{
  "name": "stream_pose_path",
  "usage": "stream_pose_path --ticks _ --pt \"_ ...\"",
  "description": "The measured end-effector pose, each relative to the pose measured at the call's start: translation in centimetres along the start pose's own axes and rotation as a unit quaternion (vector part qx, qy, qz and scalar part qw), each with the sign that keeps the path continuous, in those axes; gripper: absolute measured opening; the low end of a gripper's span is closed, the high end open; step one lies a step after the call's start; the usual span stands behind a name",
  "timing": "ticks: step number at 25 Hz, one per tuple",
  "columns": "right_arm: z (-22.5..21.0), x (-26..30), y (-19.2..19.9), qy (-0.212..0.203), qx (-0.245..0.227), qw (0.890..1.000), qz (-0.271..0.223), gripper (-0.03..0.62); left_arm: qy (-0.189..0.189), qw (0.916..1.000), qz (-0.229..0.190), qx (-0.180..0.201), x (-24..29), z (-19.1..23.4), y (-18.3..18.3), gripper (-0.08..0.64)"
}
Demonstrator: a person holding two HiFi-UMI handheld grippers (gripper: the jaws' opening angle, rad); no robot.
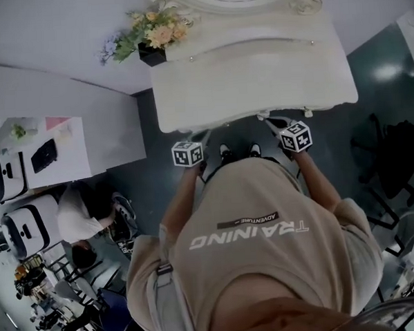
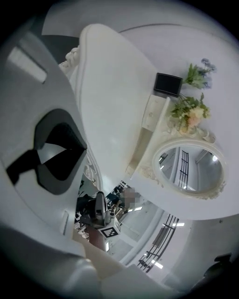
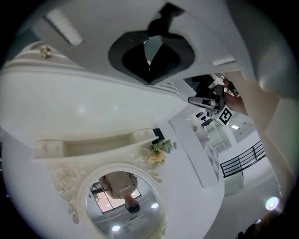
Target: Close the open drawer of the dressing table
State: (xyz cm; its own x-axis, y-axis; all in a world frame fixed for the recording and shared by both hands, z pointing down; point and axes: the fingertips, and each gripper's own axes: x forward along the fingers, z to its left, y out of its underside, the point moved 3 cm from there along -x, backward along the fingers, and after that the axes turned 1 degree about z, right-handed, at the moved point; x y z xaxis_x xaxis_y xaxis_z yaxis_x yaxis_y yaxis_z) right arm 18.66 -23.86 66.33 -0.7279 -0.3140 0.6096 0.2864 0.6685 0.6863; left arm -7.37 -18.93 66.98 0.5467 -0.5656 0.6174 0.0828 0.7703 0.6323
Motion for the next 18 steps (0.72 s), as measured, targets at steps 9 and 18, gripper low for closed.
stream_pose_path --ticks 9,18 --pt "4.2 -3.0 -12.9 -0.009 -0.092 0.99 -0.104 0.005 -0.042 0.977 -0.176 0.113 -8.4 -3.6 -12.5 0.0" --pt "9.6 -8.4 -23.7 0.017 -0.264 0.932 -0.248 0.003 -0.082 0.9138 -0.311 0.249 -13.9 -8.7 -23.5 0.0"
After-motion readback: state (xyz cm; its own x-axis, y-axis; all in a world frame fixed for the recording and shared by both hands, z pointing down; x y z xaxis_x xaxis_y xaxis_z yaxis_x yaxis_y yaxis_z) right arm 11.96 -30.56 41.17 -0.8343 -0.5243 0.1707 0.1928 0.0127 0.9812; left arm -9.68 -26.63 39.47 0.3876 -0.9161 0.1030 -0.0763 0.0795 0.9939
